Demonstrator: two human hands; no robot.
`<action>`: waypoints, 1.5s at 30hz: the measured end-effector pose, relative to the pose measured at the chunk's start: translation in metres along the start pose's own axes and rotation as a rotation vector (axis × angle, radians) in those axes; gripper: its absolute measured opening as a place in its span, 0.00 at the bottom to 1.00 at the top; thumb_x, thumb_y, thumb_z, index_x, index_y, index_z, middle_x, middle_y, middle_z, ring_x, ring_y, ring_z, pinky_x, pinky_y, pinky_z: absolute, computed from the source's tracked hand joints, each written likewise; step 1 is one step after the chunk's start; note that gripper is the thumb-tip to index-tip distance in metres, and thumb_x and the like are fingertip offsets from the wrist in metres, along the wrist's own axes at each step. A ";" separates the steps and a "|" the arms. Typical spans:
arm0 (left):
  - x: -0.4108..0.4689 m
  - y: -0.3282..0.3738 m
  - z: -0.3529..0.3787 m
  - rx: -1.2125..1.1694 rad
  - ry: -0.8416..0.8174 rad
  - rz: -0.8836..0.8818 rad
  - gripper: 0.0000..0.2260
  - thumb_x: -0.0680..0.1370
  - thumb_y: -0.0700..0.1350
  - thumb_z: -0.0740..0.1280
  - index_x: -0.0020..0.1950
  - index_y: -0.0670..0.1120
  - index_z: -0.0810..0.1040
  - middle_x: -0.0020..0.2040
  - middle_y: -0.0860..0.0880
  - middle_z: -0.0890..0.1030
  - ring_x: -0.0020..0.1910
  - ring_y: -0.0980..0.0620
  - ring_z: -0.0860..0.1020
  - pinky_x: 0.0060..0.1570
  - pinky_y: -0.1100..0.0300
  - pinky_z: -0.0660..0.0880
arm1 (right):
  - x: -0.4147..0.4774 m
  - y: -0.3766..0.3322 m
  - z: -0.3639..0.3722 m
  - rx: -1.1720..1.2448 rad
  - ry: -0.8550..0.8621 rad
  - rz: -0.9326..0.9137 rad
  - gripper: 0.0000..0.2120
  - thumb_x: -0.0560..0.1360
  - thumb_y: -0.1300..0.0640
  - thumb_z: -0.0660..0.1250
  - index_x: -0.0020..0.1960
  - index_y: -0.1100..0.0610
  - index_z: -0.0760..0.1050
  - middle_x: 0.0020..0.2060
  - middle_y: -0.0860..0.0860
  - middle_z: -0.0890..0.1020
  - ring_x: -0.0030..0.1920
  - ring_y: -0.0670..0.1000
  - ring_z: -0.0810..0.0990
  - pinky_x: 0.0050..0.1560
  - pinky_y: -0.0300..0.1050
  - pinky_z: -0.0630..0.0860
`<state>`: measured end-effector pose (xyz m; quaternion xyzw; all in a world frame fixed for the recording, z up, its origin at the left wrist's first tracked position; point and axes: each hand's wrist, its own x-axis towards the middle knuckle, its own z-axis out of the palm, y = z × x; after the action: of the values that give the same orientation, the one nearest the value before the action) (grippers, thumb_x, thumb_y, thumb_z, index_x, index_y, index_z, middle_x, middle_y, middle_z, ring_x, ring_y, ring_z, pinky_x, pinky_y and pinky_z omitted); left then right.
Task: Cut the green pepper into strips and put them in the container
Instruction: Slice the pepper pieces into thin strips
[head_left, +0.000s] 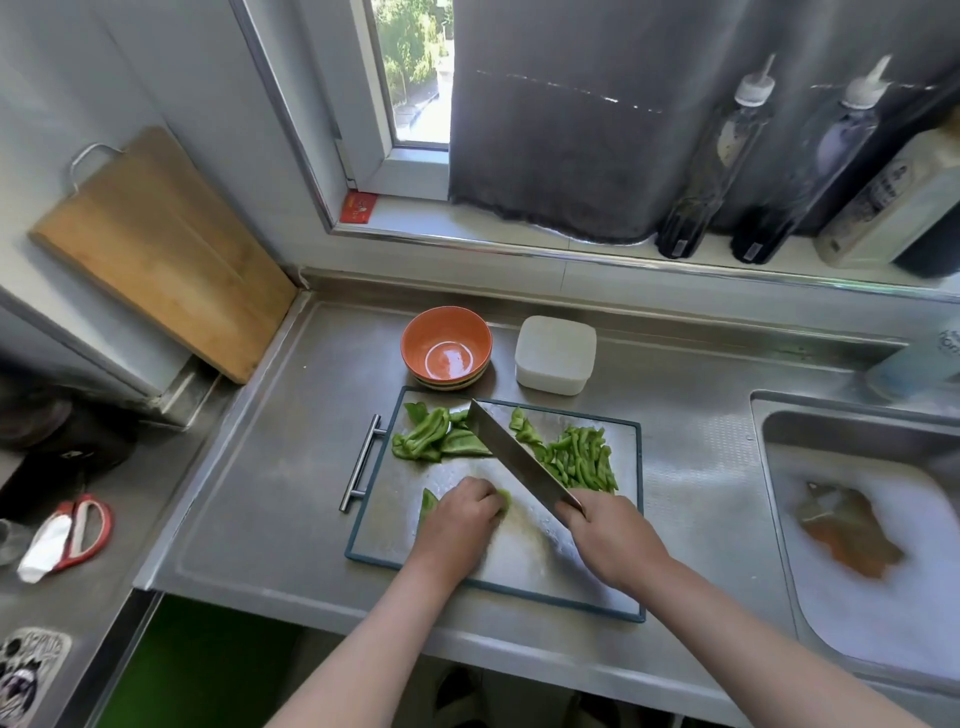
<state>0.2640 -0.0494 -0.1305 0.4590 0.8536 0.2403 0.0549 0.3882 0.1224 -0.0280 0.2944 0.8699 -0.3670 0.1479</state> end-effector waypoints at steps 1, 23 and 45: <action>0.000 -0.002 0.002 -0.004 0.000 -0.009 0.04 0.72 0.40 0.69 0.44 0.43 0.83 0.43 0.48 0.80 0.45 0.46 0.79 0.34 0.53 0.79 | -0.001 0.001 0.001 -0.001 -0.001 0.001 0.17 0.83 0.48 0.57 0.36 0.51 0.69 0.34 0.49 0.79 0.36 0.52 0.75 0.35 0.47 0.66; -0.028 -0.010 0.005 0.106 0.121 0.150 0.05 0.71 0.40 0.66 0.39 0.43 0.81 0.43 0.47 0.80 0.44 0.50 0.76 0.35 0.57 0.77 | -0.020 -0.012 0.028 -0.166 -0.130 -0.053 0.14 0.81 0.53 0.55 0.37 0.50 0.67 0.34 0.48 0.75 0.37 0.53 0.72 0.36 0.47 0.67; -0.027 -0.011 0.008 0.013 0.096 0.099 0.03 0.73 0.38 0.73 0.40 0.43 0.81 0.43 0.47 0.80 0.43 0.47 0.78 0.35 0.54 0.77 | 0.006 -0.026 0.050 -0.145 -0.126 0.002 0.16 0.84 0.46 0.55 0.46 0.52 0.76 0.43 0.52 0.82 0.44 0.57 0.78 0.39 0.48 0.70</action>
<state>0.2738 -0.0738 -0.1465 0.4888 0.8330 0.2590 -0.0009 0.3689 0.0741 -0.0508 0.2602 0.8828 -0.3207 0.2237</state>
